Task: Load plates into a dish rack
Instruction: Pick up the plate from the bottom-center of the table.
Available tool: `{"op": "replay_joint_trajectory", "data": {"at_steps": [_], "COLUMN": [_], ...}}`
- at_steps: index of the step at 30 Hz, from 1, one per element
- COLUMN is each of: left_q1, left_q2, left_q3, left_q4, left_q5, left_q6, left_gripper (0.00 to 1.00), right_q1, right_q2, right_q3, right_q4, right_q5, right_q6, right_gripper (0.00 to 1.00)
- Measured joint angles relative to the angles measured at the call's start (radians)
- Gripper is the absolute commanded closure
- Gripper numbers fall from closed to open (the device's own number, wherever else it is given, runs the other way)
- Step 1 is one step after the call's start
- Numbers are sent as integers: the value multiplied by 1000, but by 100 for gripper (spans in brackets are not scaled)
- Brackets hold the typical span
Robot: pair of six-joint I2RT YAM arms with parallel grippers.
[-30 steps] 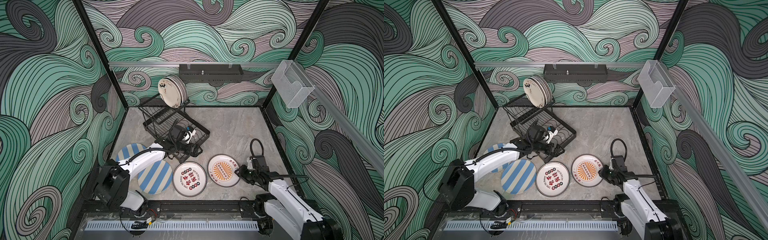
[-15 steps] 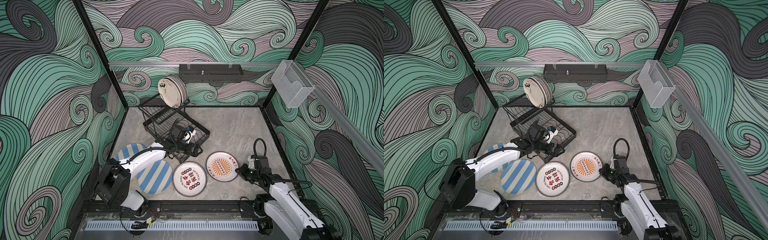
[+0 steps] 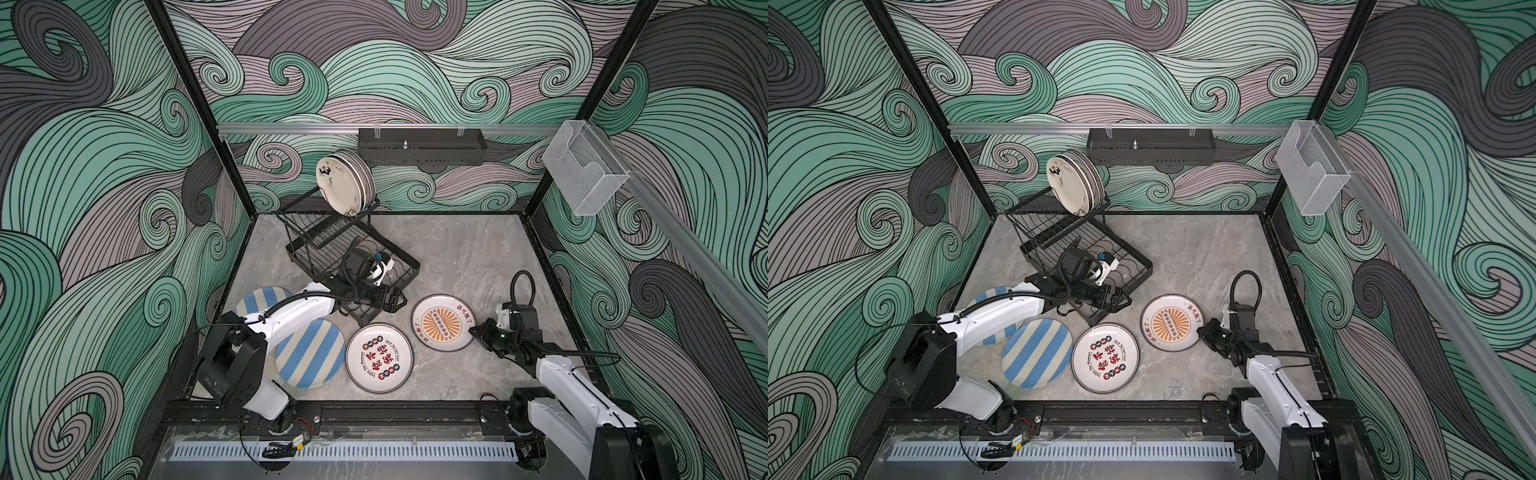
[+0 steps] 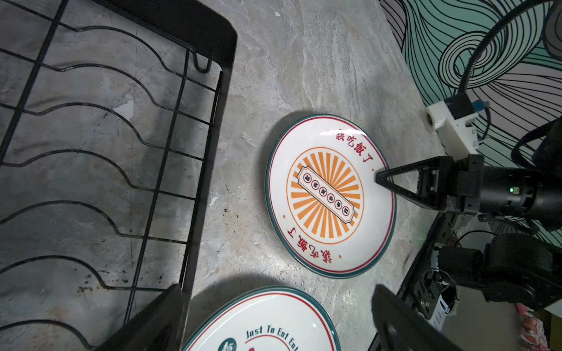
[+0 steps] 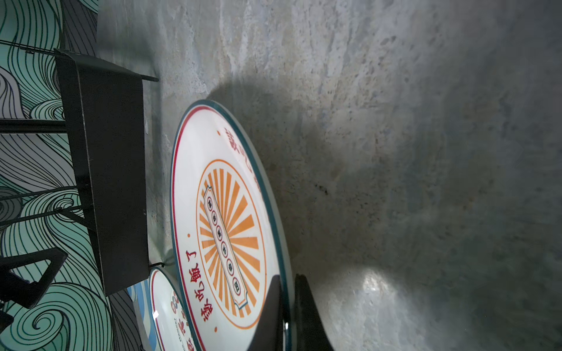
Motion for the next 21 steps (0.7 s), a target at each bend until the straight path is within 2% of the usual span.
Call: {"op": "replay_joint_trajectory", "data": {"at_steps": [5, 13, 21], "left_q1": [-4, -11, -10], "left_q2": [16, 32, 32], "left_q3": [18, 45, 119], "left_q4": [-2, -25, -74], "left_q5": [25, 28, -27], "left_q6": [0, 14, 25], "left_gripper": [1, 1, 2], "right_q1": [0, -18, -37], "right_q2": [-4, -57, -34], "right_q3": [3, 73, 164], "right_q4": [20, -61, -45], "right_q5": [-2, 13, -82], "right_q6": [-6, -71, -86], "right_gripper": [100, 100, 100]}}
